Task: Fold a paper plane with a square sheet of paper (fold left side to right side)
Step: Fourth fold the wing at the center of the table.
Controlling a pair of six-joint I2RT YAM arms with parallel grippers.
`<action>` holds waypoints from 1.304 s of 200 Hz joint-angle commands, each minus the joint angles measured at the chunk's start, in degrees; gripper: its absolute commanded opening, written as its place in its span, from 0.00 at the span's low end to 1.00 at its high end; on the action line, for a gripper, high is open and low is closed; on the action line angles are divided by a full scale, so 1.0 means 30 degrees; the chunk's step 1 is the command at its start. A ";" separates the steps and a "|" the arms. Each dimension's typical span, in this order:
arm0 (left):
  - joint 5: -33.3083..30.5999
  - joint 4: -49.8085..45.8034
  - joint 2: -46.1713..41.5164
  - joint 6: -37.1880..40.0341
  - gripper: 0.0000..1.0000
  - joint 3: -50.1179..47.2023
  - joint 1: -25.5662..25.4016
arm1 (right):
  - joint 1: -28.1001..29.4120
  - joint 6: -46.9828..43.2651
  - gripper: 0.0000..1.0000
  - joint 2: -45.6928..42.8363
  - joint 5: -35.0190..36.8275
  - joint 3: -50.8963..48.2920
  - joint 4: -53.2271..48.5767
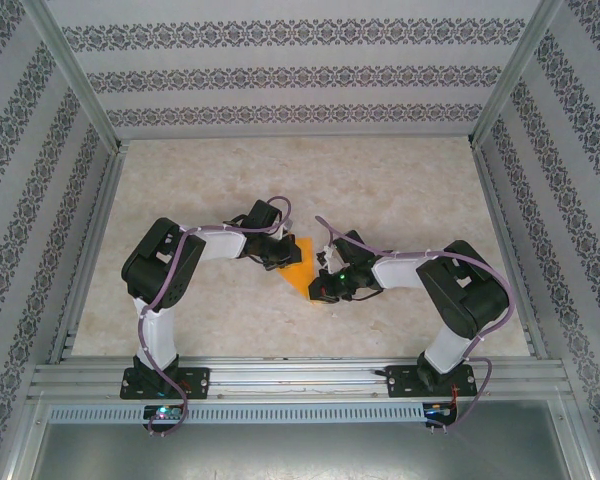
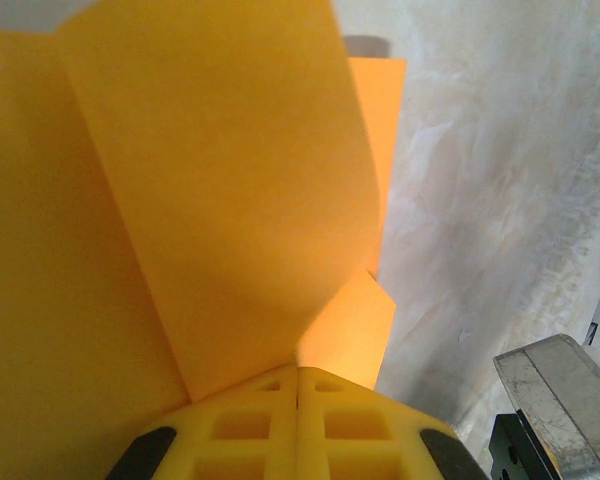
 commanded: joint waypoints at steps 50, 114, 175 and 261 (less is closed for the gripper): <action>-0.1615 -0.1849 0.1126 0.0191 0.00 -0.0581 0.0171 | 0.0523 0.0006 0.00 -0.0025 -0.0044 -0.1666 -0.1059; -0.1659 -0.1794 0.1162 0.0205 0.00 -0.0627 0.0170 | 0.0540 -0.0098 0.00 -0.1240 -0.0730 -0.2219 -0.1462; -0.1628 -0.1794 0.1054 0.0216 0.00 -0.0599 0.0172 | -0.0965 -0.0601 0.00 -0.4632 -0.1859 -0.1694 -0.2210; -0.1561 -0.1692 0.1045 0.0132 0.00 -0.0606 0.0172 | -0.0642 -0.0420 0.00 -0.1707 0.0028 0.1548 -0.0186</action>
